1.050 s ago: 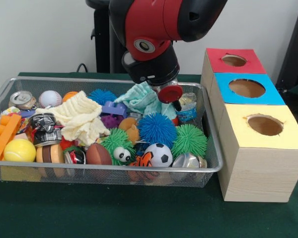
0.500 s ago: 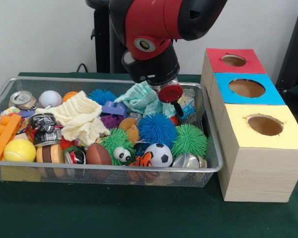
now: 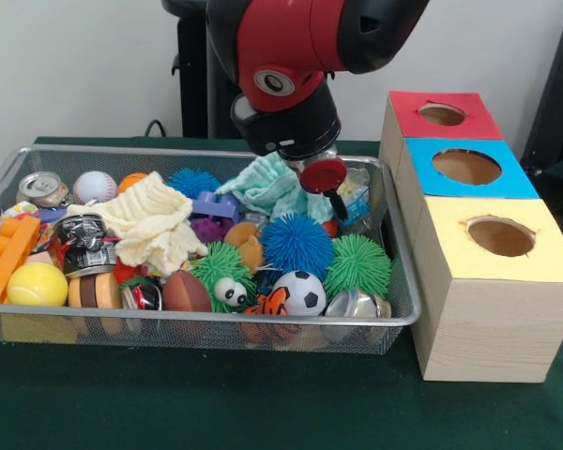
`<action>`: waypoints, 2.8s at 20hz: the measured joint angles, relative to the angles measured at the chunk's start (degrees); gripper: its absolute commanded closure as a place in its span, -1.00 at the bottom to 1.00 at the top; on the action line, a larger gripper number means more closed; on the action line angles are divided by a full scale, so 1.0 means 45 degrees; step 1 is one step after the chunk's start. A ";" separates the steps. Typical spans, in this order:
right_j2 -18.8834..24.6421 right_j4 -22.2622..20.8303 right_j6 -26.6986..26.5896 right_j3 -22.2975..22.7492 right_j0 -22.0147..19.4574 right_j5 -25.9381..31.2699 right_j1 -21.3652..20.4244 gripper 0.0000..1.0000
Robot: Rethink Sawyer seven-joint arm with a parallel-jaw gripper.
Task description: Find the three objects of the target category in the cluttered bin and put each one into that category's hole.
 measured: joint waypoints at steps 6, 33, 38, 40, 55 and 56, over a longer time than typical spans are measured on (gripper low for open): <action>0.0004 0.0011 0.0000 0.0004 0.0094 -0.0003 -0.0173 -1.00; -0.0009 0.0000 0.0000 0.0007 0.1041 -0.0005 -0.0711 -1.00; -0.0261 -0.0310 0.0000 0.0002 0.1453 -0.0010 -0.0441 -1.00; -0.0344 -0.0425 0.0003 0.0002 0.1581 -0.0010 -0.0360 -1.00; -0.1387 -0.1110 0.0003 -0.0004 0.2434 -0.0016 0.0374 -1.00; -0.1480 -0.1131 0.0003 -0.0002 0.2436 -0.0016 0.0437 -1.00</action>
